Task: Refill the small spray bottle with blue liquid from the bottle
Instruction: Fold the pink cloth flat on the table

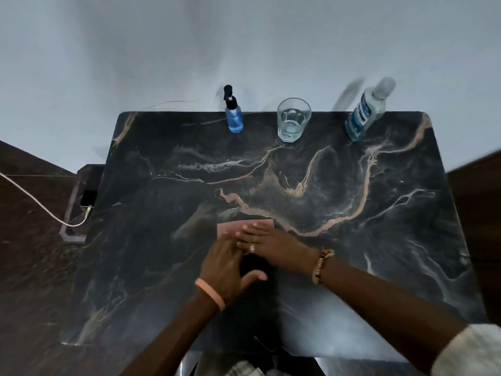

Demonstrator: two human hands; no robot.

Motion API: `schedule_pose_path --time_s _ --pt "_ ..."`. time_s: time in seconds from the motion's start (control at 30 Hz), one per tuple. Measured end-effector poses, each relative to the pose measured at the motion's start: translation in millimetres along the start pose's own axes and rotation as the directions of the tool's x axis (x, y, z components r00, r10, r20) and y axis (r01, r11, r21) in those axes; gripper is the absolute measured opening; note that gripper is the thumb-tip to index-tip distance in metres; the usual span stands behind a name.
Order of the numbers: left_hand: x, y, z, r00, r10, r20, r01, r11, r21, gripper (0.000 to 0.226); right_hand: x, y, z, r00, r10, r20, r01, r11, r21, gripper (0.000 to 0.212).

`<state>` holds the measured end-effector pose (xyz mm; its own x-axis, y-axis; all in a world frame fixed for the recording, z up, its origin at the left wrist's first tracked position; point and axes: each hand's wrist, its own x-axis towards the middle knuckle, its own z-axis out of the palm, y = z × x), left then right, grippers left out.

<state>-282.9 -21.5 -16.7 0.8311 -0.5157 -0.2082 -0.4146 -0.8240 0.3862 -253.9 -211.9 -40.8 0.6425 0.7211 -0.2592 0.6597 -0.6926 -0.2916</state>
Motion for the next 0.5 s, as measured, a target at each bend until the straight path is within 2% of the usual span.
schedule_pose_path --time_s 0.07,0.13,0.2,0.27,0.33,0.4,0.43,0.5 --pt "23.1 27.6 7.7 0.999 0.027 0.031 -0.026 0.999 -0.024 0.09 -29.6 27.4 -5.2 0.999 0.032 0.027 -0.03 0.998 -0.057 0.05" --pt "52.9 59.6 14.4 0.992 0.048 0.115 -0.046 0.999 -0.021 0.091 -63.6 57.2 -15.4 0.99 0.133 0.046 -0.128 0.987 -0.097 0.052" --pt "80.1 91.3 21.9 0.981 0.08 0.179 -0.078 0.997 -0.021 0.095 -97.5 75.7 -26.4 0.956 0.281 0.086 -0.269 0.954 -0.13 0.056" --pt "95.8 117.1 25.5 0.962 0.112 0.25 -0.109 0.994 -0.024 0.103 -124.6 66.5 -25.0 0.898 0.437 0.059 -0.433 0.899 -0.07 0.059" --pt "97.9 132.3 22.6 0.931 0.196 0.309 -0.198 0.98 -0.024 0.103 -148.8 29.0 -11.2 0.805 0.594 -0.006 -0.59 0.801 0.105 0.055" --pt "89.5 132.9 8.8 0.886 0.278 0.372 -0.259 0.96 -0.102 0.087 -159.3 -18.0 -3.1 0.713 0.698 -0.069 -0.603 0.661 0.447 0.042" --pt "84.1 126.0 -1.9 0.877 0.268 0.399 -0.221 0.962 -0.161 0.083 -159.4 -35.3 -12.0 0.702 0.712 -0.021 -0.562 0.573 0.596 0.035" --pt "76.6 102.5 -23.6 0.919 0.127 0.373 0.023 0.928 -0.371 0.084 -154.6 -54.1 -42.3 0.726 0.683 0.073 -0.436 0.377 0.817 0.028"
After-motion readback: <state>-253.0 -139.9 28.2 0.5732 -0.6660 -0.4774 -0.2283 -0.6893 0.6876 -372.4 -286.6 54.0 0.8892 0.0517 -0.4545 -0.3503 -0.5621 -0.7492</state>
